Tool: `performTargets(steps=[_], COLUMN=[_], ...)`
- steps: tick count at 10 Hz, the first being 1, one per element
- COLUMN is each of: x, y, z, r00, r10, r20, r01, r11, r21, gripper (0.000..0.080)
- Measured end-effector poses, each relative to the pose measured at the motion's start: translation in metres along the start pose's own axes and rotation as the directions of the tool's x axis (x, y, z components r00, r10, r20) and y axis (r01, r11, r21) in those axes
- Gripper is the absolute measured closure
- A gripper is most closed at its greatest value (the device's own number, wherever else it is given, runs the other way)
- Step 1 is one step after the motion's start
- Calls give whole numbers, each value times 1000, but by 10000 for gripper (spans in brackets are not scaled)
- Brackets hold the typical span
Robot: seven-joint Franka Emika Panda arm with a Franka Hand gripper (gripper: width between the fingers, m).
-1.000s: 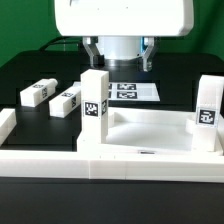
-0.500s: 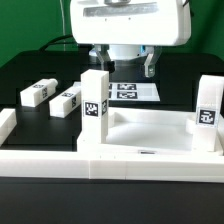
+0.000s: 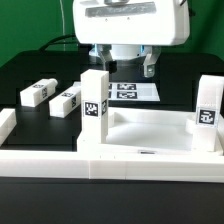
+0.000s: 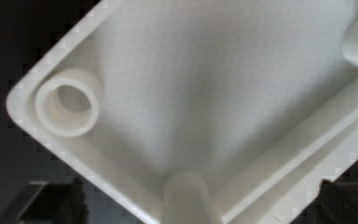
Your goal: Assemble desk
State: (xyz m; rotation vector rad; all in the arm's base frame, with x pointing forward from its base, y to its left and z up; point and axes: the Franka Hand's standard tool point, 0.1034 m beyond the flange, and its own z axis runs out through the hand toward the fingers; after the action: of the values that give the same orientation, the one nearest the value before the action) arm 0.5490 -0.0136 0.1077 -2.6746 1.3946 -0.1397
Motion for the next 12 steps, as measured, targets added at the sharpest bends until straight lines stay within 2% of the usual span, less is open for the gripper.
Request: performTargets(steps=[1,2,3,4,7,8,9,12], x=[-5,-12,-18,-17,-20,-22,-26,-37], y=[6,10,5,3,3,3,7,23], z=[6,13,15,14,16,17,21,40], r00=[985,958,955,936,866,845,776,753], r10=[173,286,297,352,499,534,629,658], r20=[-5,-4,11,16,32,35,41,34], r01=[-173,-285,-297,-352,-500,-535,-630,-657], r11=[985,958,955,936,866,845,777,753], r21=[21,32,20,26,26,23,10,-19], gripper=[150,150,150,150,150,150,150,150])
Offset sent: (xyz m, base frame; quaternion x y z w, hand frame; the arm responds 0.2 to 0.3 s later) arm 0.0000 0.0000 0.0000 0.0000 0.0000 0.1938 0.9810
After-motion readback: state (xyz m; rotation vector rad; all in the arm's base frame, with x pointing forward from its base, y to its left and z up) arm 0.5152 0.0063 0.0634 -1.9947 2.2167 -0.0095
